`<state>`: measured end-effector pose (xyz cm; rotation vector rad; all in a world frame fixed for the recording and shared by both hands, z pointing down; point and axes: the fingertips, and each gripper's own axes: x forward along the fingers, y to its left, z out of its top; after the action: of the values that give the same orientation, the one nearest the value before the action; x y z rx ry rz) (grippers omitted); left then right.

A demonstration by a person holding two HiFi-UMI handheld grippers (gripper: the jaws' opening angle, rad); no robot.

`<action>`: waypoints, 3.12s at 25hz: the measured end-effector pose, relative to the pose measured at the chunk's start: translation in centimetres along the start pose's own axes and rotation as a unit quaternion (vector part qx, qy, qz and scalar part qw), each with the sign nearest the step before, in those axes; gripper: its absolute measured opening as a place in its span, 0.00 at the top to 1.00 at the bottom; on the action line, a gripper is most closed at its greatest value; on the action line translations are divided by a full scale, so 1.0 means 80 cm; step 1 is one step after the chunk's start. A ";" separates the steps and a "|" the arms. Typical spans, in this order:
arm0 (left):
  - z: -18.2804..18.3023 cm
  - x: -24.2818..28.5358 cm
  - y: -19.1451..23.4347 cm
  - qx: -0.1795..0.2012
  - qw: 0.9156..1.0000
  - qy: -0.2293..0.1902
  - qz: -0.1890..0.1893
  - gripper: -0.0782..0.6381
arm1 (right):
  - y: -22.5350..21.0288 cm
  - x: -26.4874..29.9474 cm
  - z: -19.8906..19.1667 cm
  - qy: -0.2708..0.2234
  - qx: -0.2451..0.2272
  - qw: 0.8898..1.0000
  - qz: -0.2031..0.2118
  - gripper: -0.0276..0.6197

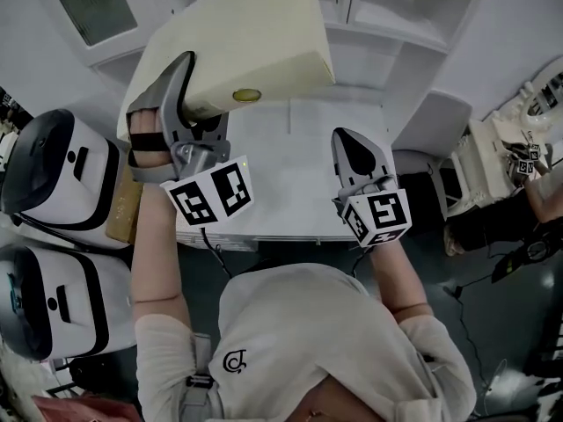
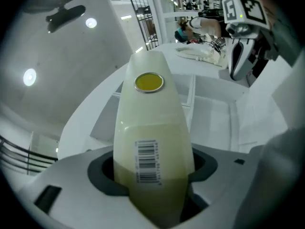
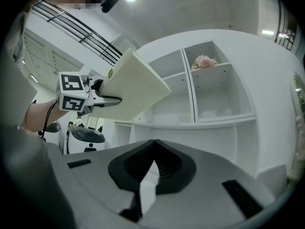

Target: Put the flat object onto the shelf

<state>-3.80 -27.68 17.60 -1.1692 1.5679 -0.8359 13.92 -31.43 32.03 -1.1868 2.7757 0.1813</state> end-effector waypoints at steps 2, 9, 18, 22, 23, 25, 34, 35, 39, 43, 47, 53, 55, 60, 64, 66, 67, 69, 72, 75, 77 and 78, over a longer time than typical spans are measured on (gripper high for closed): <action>0.004 0.017 0.003 0.038 0.999 -0.006 -0.001 0.44 | -0.004 0.006 -0.002 0.001 0.002 1.000 -0.005 0.95; -0.004 0.073 -0.004 0.111 0.993 -0.020 -0.016 0.44 | -0.005 0.034 -0.005 0.002 -0.001 1.000 -0.021 0.95; -0.026 0.158 -0.046 0.153 0.984 -0.037 -0.085 0.42 | -0.024 0.066 -0.014 0.014 -0.003 0.998 -0.063 0.95; -0.036 0.186 -0.072 0.157 0.979 -0.028 -0.125 0.40 | -0.022 0.080 -0.029 0.028 -0.004 0.997 -0.068 0.95; -0.038 0.192 -0.079 0.162 0.978 -0.027 -0.130 0.40 | -0.021 0.084 -0.032 0.031 -0.004 0.997 -0.068 0.95; -0.043 0.200 -0.093 0.174 0.975 -0.029 -0.138 0.40 | -0.020 0.091 -0.038 0.036 -0.002 0.997 -0.069 0.95; -0.076 0.235 -0.127 0.180 0.969 -0.011 -0.169 0.40 | -0.029 0.108 -0.059 0.053 0.005 0.996 -0.078 0.95; -0.078 0.239 -0.130 0.177 0.969 -0.007 -0.173 0.40 | -0.030 0.109 -0.061 0.056 0.005 0.995 -0.078 0.95; -0.081 0.254 -0.135 0.166 0.971 -0.004 -0.173 0.40 | -0.032 0.114 -0.071 0.068 0.007 0.994 -0.083 0.95; -0.080 0.261 -0.133 0.151 0.972 0.003 -0.178 0.40 | -0.028 0.118 -0.084 0.082 0.008 0.993 -0.080 0.95; -0.083 0.267 -0.131 0.171 0.968 0.017 -0.182 0.42 | -0.025 0.125 -0.093 0.095 0.012 0.992 -0.080 0.95; -0.091 0.258 -0.162 0.156 0.950 0.035 -0.269 0.18 | -0.010 0.139 -0.097 0.101 0.002 0.993 -0.066 0.95; -0.093 0.259 -0.168 0.153 0.947 0.041 -0.280 0.18 | -0.011 0.140 -0.099 0.103 0.002 0.993 -0.066 0.95; -0.094 0.286 -0.177 0.168 0.949 0.058 -0.260 0.15 | -0.016 0.144 -0.103 0.106 0.003 0.992 -0.071 0.95; -0.095 0.304 -0.182 0.168 0.949 0.075 -0.257 0.15 | -0.023 0.144 -0.107 0.110 0.003 0.991 -0.076 0.95; -0.096 0.311 -0.184 0.168 0.949 0.079 -0.256 0.15 | -0.028 0.144 -0.109 0.111 0.005 0.991 -0.080 0.95; -0.097 0.316 -0.186 0.168 0.948 0.080 -0.257 0.14 | -0.030 0.144 -0.110 0.111 0.005 0.990 -0.082 0.95; -0.099 0.326 -0.190 0.168 0.948 0.082 -0.259 0.14 | -0.033 0.146 -0.112 0.112 0.007 0.990 -0.084 0.95; -0.102 0.336 -0.194 0.167 0.946 0.086 -0.264 0.14 | -0.035 0.148 -0.116 0.114 0.009 0.990 -0.085 0.95; -0.103 0.338 -0.192 0.168 0.947 0.088 -0.260 0.14 | -0.036 0.153 -0.119 0.115 0.012 0.990 -0.083 0.95; -0.101 0.341 -0.190 0.167 0.950 0.085 -0.251 0.14 | -0.037 0.157 -0.120 0.114 0.013 0.990 -0.080 0.95; -0.101 0.343 -0.189 0.167 0.952 0.083 -0.244 0.14 | -0.036 0.160 -0.120 0.113 0.013 0.990 -0.077 0.95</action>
<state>-9.00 -58.58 25.57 -1.2744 1.2083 -1.4970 6.64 -43.97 39.36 -1.4953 2.8445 -0.0034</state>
